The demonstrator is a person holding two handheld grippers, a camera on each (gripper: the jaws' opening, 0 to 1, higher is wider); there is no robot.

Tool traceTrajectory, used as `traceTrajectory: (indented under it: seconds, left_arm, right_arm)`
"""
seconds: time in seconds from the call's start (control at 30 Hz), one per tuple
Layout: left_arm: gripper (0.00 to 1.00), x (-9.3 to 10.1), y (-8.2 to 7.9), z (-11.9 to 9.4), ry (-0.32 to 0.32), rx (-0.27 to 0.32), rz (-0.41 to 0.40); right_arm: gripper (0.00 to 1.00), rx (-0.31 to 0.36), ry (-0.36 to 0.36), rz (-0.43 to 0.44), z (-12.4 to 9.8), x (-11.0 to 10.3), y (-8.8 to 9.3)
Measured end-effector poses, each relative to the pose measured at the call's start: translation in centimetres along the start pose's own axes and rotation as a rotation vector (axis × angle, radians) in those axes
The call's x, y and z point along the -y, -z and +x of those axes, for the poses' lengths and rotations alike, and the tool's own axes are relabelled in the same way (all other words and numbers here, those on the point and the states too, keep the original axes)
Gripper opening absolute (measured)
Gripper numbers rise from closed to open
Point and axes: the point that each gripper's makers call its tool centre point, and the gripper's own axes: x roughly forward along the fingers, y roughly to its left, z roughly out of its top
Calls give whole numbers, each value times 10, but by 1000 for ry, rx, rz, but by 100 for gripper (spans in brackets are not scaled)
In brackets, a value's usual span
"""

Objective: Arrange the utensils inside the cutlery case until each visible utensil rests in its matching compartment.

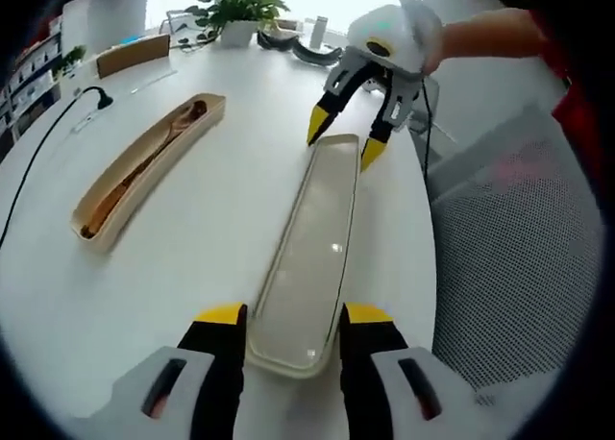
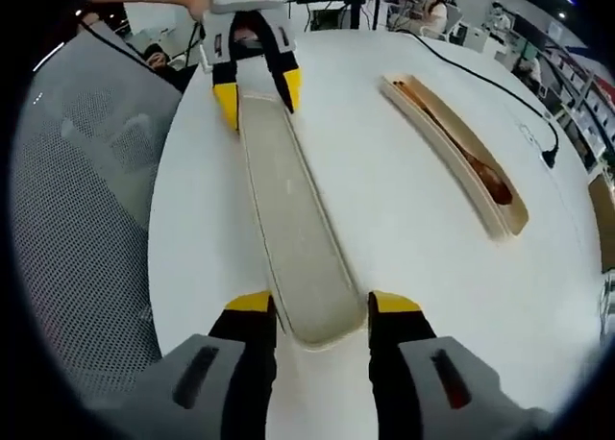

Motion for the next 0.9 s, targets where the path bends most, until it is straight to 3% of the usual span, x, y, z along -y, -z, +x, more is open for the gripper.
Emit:
traceTrajectory:
  seconds: [0.07,0.27,0.4,0.43,0.53,0.63,0.7,0.8,0.9]
  left_arm:
    - [39,-1,0,1,1,0,6]
    - [38,4,1,3,-7,-20,70]
    - [31,5,1,5,-13,-38,113]
    - [28,6,1,5,-9,-41,102]
    - [21,6,1,7,-14,-49,85]
    - [18,5,3,6,-28,-49,106]
    - [16,4,4,6,-31,-55,116]
    - [12,-2,9,2,-69,-84,201]
    - [11,-1,10,0,-65,-79,194]
  right_arm:
    - [35,-1,0,-6,0,-2,0]
    - [35,-6,-62,95,-2,-9,1]
    - [29,63,-146,295,-8,-10,-8]
    - [25,51,-146,334,-10,-8,-7]
    - [20,65,-129,293,-12,-7,-12]
    - [16,30,-104,152,-9,-10,-6]
    - [15,22,-104,172,-7,-12,-3]
    - [13,31,-63,145,-9,-5,1]
    - [11,40,-54,124,-7,-4,4]
